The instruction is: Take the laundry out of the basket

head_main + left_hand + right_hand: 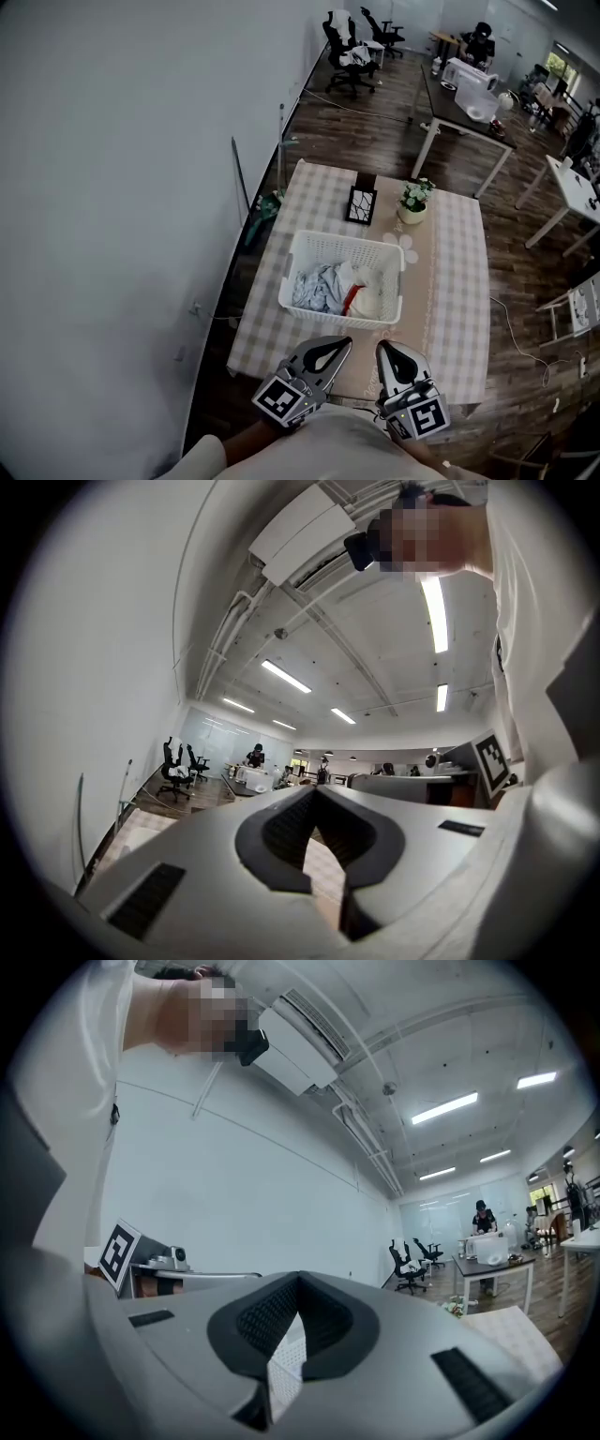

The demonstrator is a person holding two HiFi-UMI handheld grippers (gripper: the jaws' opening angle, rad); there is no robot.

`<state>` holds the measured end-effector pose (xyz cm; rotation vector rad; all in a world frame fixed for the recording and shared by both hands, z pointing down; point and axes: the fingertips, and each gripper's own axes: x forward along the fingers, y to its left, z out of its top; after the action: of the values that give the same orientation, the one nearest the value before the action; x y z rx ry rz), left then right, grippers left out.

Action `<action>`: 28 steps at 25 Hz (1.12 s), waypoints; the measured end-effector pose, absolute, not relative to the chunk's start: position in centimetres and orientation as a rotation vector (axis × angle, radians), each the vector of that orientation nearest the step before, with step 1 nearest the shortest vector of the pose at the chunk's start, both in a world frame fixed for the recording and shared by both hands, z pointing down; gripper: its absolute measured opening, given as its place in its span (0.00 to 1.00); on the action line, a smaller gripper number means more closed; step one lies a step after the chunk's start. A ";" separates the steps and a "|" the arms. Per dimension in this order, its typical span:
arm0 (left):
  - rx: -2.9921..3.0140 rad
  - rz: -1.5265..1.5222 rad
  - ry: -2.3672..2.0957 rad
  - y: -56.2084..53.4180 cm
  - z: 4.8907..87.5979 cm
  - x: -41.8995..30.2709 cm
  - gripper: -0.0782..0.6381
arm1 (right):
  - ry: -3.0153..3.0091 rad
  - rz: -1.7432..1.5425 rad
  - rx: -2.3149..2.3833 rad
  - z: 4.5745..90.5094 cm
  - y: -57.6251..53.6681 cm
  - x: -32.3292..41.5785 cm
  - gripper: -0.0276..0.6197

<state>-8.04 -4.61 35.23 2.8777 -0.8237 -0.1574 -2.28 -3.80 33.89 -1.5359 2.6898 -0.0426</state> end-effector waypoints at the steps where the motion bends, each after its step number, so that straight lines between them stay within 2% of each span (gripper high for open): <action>1: 2.879 -0.150 -0.804 -5.3 35.6 -7.9 0.12 | 2.683 -0.049 -1.549 34.2 -4.4 -2.3 0.05; 13: 2.883 -0.041 -0.660 -10.0 38.5 -6.8 0.12 | 2.614 -0.092 -1.678 36.9 -8.3 -0.8 0.05; 21: 3.012 0.130 -0.533 -12.1 40.0 -6.2 0.12 | 2.792 -0.070 -1.604 39.0 -10.7 -1.6 0.06; 25: 3.156 0.328 -0.396 -13.7 41.5 -5.9 0.13 | 2.939 -0.109 -1.573 41.2 -12.5 -1.7 0.12; 27: 3.158 0.471 -0.333 -14.5 43.4 -5.7 0.31 | 3.020 -0.145 -1.557 42.3 -13.4 -1.8 0.22; 28: 3.170 0.546 -0.302 -14.9 44.2 -5.5 0.35 | 3.074 -0.173 -1.549 42.9 -13.9 -1.9 0.29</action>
<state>-5.50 -14.95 44.22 3.1702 -0.3016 0.5455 -1.89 -13.86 42.94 -1.5486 3.0738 -0.1728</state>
